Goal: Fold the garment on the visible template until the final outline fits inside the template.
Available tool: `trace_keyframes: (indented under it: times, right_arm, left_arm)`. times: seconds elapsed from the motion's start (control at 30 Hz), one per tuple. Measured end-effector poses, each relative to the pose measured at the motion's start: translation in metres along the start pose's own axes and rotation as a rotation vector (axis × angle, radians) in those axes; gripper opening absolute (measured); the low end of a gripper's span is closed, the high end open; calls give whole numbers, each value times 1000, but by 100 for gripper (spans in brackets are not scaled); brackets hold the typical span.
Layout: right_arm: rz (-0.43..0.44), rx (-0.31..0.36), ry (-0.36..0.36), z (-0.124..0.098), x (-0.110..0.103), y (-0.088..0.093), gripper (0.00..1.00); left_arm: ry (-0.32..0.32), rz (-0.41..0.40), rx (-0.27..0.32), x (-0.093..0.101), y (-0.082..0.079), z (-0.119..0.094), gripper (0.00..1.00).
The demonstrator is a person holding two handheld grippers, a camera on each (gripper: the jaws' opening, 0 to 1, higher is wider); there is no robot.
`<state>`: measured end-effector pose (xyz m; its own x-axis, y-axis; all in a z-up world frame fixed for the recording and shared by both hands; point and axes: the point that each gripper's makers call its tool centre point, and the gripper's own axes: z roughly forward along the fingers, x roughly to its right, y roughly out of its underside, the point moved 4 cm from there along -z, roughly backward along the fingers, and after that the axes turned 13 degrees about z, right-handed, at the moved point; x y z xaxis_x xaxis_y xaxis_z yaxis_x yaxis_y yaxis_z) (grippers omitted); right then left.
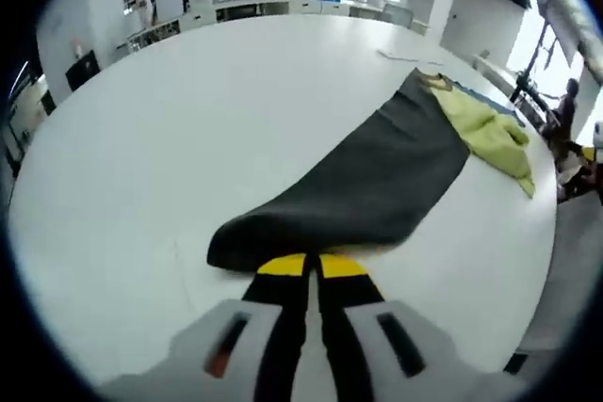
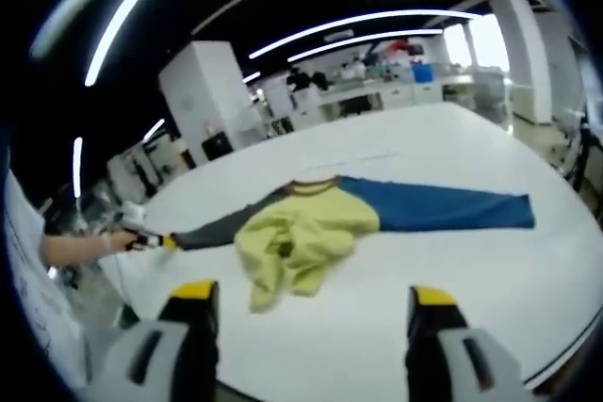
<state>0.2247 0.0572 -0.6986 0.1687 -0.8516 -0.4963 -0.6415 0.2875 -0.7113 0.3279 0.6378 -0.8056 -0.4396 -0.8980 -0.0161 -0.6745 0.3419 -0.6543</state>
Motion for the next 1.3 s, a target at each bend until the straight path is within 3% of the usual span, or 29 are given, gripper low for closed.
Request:
trace_keyframes:
  times: [0.5, 0.67, 1.0, 1.3]
  right_arm:
    - [3, -5, -23, 3, -7, 7, 82]
    - [8, -5, -26, 5, -9, 9, 82]
    - [18, -2, -25, 5, -6, 12, 82]
    - [23, -4, -29, 2, -6, 15, 82]
  left_arm:
    - [-68, -35, 34, -1, 21, -46, 0]
    - [-86, -51, 30, -15, 27, -45, 0]
    - [-92, -65, 18, -12, 30, -40, 0]
    - [-78, -102, 112, -18, 24, -41, 0]
